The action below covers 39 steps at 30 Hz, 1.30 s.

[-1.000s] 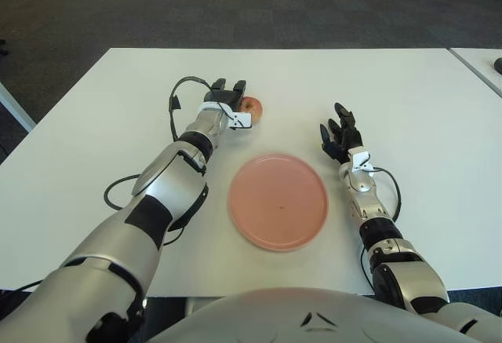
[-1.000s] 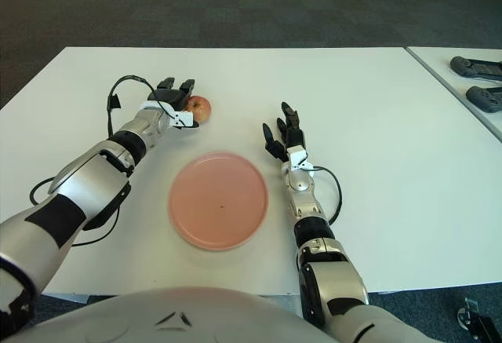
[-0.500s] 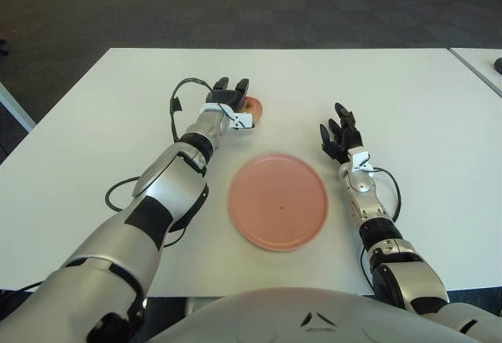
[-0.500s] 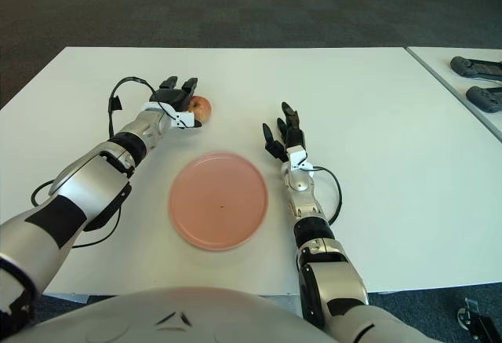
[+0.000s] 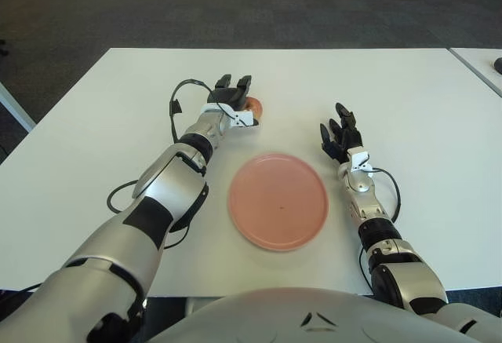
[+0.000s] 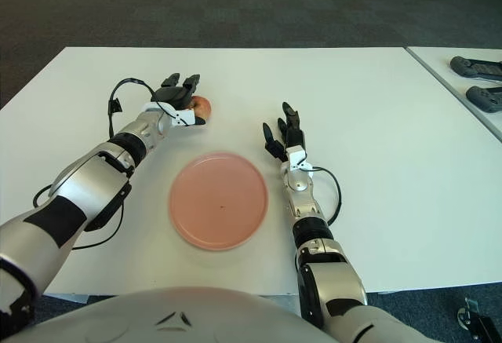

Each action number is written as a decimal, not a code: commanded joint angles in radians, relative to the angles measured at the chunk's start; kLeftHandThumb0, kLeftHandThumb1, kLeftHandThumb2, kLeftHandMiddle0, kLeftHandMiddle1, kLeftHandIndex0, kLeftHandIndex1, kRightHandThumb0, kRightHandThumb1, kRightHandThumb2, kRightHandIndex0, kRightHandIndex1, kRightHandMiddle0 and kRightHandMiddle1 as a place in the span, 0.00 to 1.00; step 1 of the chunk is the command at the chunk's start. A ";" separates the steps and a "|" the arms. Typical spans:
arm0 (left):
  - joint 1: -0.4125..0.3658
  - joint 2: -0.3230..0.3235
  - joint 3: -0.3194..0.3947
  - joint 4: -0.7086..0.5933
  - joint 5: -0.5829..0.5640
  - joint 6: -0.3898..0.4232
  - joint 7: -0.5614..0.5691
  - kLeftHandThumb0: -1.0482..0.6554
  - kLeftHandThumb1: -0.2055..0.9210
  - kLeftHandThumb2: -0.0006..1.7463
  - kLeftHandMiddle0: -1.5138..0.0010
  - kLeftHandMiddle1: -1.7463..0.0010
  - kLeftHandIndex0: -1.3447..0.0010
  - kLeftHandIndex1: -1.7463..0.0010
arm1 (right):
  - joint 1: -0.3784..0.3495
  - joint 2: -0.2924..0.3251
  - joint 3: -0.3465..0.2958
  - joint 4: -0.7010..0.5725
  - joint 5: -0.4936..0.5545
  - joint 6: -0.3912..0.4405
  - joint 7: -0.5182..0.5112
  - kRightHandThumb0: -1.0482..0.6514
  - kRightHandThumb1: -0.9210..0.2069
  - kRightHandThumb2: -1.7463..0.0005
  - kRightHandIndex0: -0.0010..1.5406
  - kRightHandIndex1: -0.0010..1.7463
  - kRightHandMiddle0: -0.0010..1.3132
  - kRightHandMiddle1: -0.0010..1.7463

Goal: Put the apple into the plate.

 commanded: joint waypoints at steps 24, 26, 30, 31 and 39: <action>0.024 -0.032 -0.007 0.009 0.011 0.048 -0.058 0.00 1.00 0.12 0.99 1.00 1.00 0.85 | 0.082 0.013 -0.012 0.010 0.015 0.075 0.007 0.28 0.00 0.68 0.13 0.00 0.00 0.20; 0.025 -0.033 -0.008 0.009 0.013 0.050 -0.059 0.00 1.00 0.12 0.99 0.99 1.00 0.83 | 0.079 0.013 -0.015 0.015 0.017 0.075 0.008 0.28 0.00 0.68 0.13 0.00 0.00 0.20; 0.030 -0.037 -0.016 0.009 0.019 0.053 -0.059 0.00 1.00 0.11 0.99 0.99 1.00 0.82 | 0.086 0.015 -0.015 0.009 0.015 0.070 0.005 0.28 0.01 0.68 0.13 0.00 0.00 0.20; 0.032 -0.039 -0.020 0.010 0.023 0.056 -0.060 0.00 1.00 0.11 0.99 0.99 1.00 0.82 | 0.088 0.014 -0.014 0.008 0.011 0.068 0.001 0.28 0.01 0.68 0.13 0.00 0.00 0.20; 0.036 -0.042 -0.038 0.012 0.032 0.067 -0.066 0.00 1.00 0.09 1.00 1.00 1.00 0.83 | 0.100 0.012 -0.010 -0.007 0.002 0.067 -0.010 0.29 0.01 0.68 0.14 0.01 0.00 0.21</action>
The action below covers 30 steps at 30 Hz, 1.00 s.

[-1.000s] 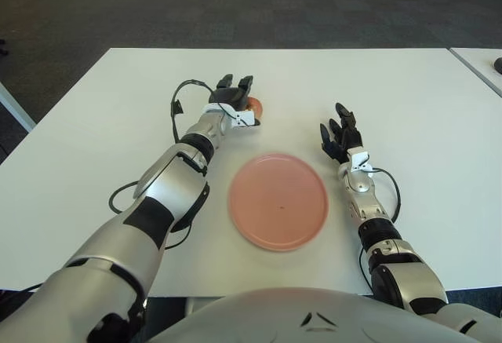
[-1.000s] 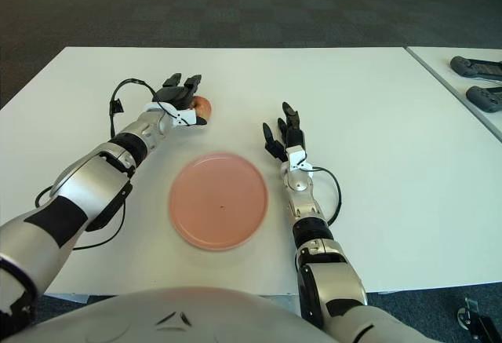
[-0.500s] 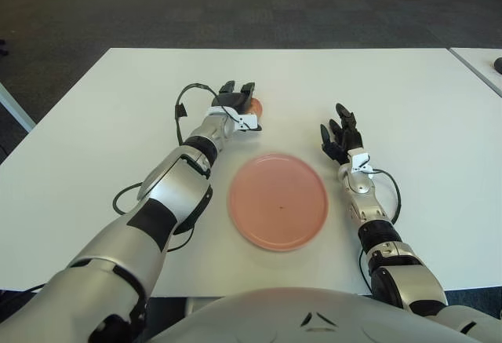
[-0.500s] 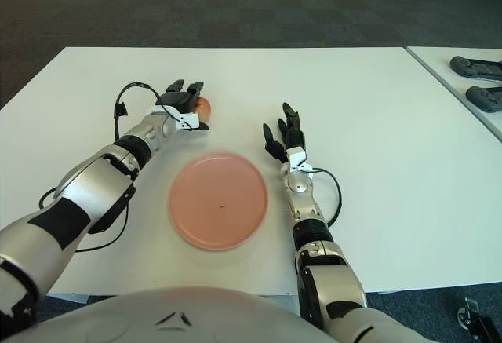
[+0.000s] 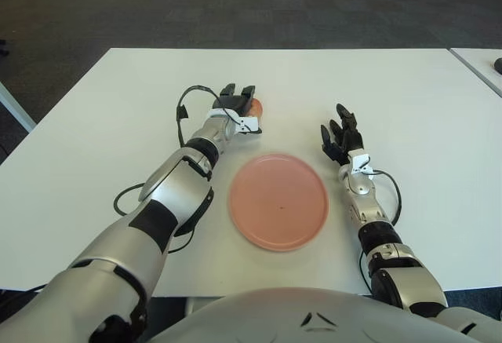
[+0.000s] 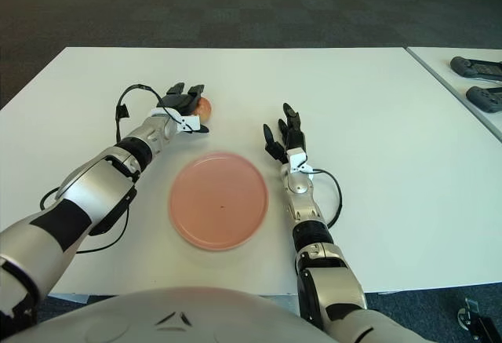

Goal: Put the apple into the plate.

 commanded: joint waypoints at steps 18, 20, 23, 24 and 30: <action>0.027 -0.015 -0.032 0.013 0.027 0.026 -0.017 0.00 1.00 0.10 0.99 1.00 1.00 0.82 | 0.096 0.011 0.005 -0.025 0.007 0.089 0.013 0.30 0.00 0.67 0.14 0.00 0.00 0.20; 0.029 -0.017 -0.035 0.013 0.029 0.028 -0.014 0.00 1.00 0.10 0.99 1.00 1.00 0.81 | 0.103 0.014 0.005 -0.038 0.008 0.093 0.014 0.30 0.00 0.67 0.13 0.00 0.00 0.20; 0.031 -0.018 -0.036 0.013 0.031 0.029 -0.013 0.00 1.00 0.10 0.99 0.99 1.00 0.81 | 0.111 0.018 0.007 -0.055 0.006 0.100 0.014 0.30 0.01 0.67 0.13 0.00 0.00 0.20; 0.031 -0.018 -0.036 0.013 0.032 0.029 -0.013 0.00 1.00 0.10 0.99 0.99 1.00 0.81 | 0.113 0.019 0.007 -0.060 0.006 0.102 0.013 0.30 0.01 0.67 0.13 0.00 0.00 0.21; 0.036 -0.021 -0.043 0.015 0.041 0.036 -0.019 0.00 1.00 0.12 0.97 0.99 1.00 0.79 | 0.119 0.019 0.011 -0.073 0.002 0.113 0.016 0.30 0.01 0.67 0.14 0.00 0.00 0.21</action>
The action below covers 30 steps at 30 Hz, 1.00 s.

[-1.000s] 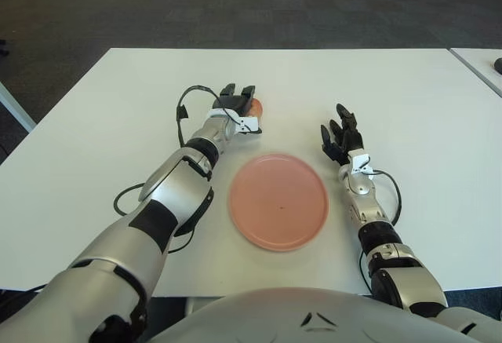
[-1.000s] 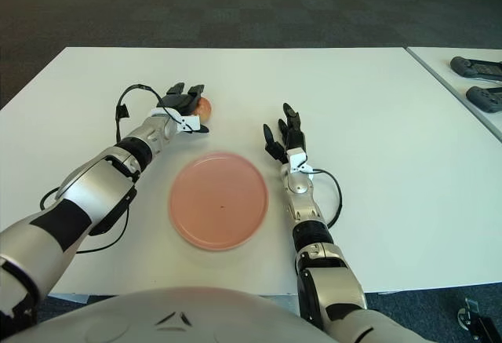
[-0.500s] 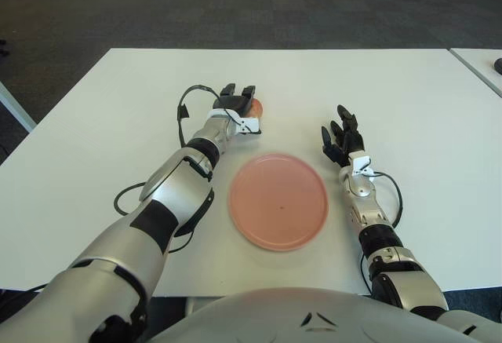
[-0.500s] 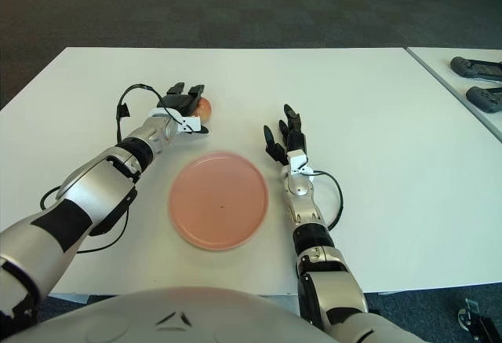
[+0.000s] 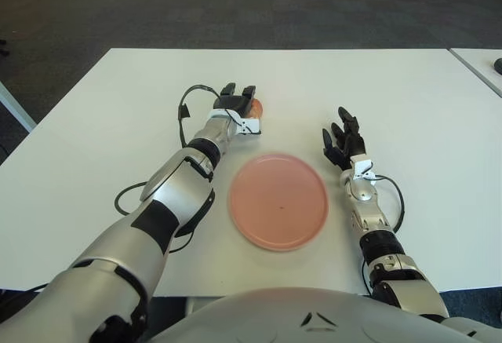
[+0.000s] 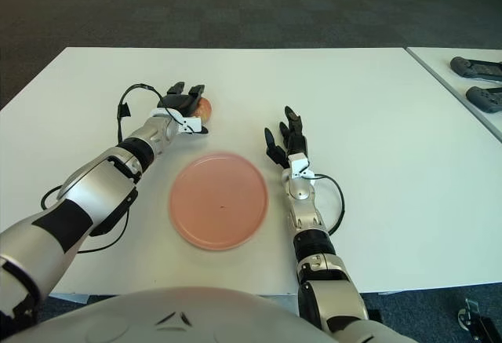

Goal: Put the apple into the plate.

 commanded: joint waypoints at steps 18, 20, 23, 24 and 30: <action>0.058 -0.017 -0.032 0.021 0.024 0.008 -0.005 0.11 0.99 0.11 0.86 0.94 1.00 0.58 | 0.073 0.013 0.009 0.014 -0.006 0.071 -0.007 0.31 0.04 0.66 0.16 0.01 0.00 0.24; 0.059 -0.017 -0.035 0.021 0.026 0.007 0.003 0.14 0.99 0.11 0.83 0.93 1.00 0.55 | 0.074 0.013 0.008 0.012 -0.005 0.072 -0.006 0.31 0.04 0.65 0.16 0.01 0.00 0.25; 0.061 -0.016 -0.039 0.021 0.028 0.006 0.010 0.16 0.98 0.11 0.80 0.91 1.00 0.51 | 0.076 0.012 0.008 0.010 -0.005 0.074 -0.005 0.31 0.03 0.65 0.16 0.01 0.00 0.25; 0.065 -0.014 -0.046 0.021 0.034 0.001 0.027 0.16 0.98 0.11 0.80 0.90 1.00 0.51 | 0.076 0.014 0.006 0.009 -0.001 0.074 -0.004 0.31 0.03 0.65 0.16 0.01 0.00 0.25; 0.082 -0.004 -0.053 0.021 0.044 -0.015 0.066 0.23 0.76 0.33 0.78 0.38 0.93 0.19 | 0.082 0.017 0.002 0.002 0.003 0.071 -0.005 0.32 0.03 0.65 0.17 0.02 0.00 0.25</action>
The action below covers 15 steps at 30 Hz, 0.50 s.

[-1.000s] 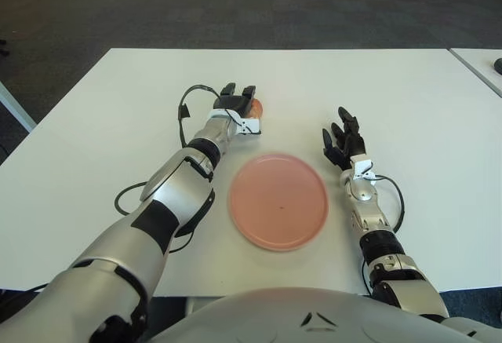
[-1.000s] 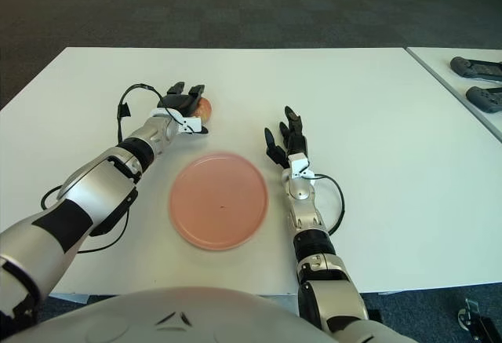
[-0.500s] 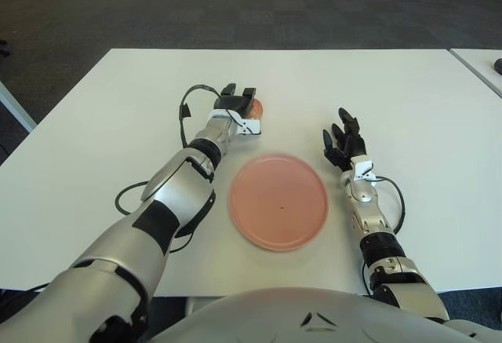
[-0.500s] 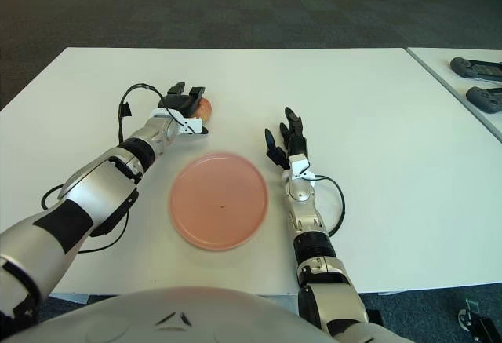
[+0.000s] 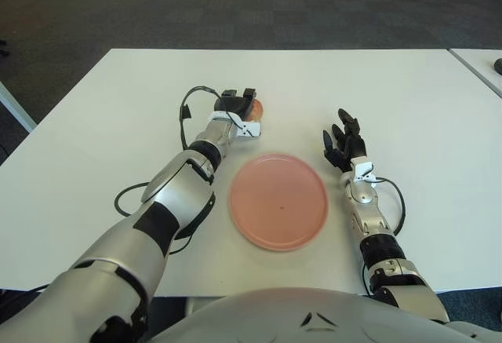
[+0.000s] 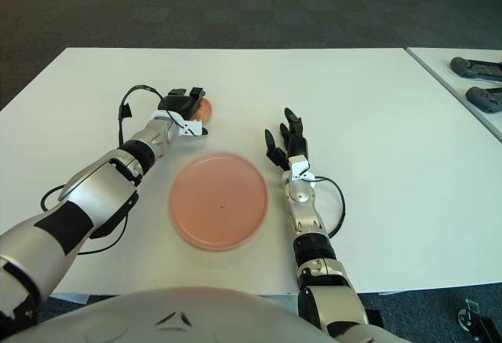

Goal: Put the apple into the plate.

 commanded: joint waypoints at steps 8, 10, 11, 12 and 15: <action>0.077 0.006 -0.017 0.025 0.022 -0.048 0.033 0.55 0.59 0.60 0.64 0.11 0.71 0.06 | 0.063 0.010 -0.011 0.029 0.014 0.056 0.006 0.32 0.04 0.64 0.18 0.02 0.00 0.27; 0.078 0.006 -0.017 0.025 0.024 -0.048 0.038 0.58 0.55 0.65 0.62 0.06 0.70 0.05 | 0.064 0.010 -0.011 0.027 0.013 0.059 0.007 0.32 0.04 0.63 0.18 0.02 0.00 0.27; 0.079 0.006 -0.017 0.025 0.025 -0.048 0.039 0.59 0.52 0.68 0.62 0.04 0.70 0.05 | 0.064 0.010 -0.011 0.026 0.013 0.060 0.008 0.32 0.03 0.63 0.18 0.02 0.00 0.27; 0.079 0.005 -0.018 0.026 0.027 -0.049 0.040 0.60 0.51 0.69 0.62 0.03 0.69 0.05 | 0.064 0.011 -0.012 0.026 0.013 0.061 0.008 0.32 0.03 0.63 0.18 0.02 0.00 0.27; 0.080 0.003 -0.021 0.026 0.031 -0.048 0.044 0.61 0.48 0.72 0.60 0.01 0.66 0.08 | 0.067 0.011 -0.014 0.020 0.016 0.064 0.011 0.32 0.03 0.63 0.18 0.02 0.00 0.27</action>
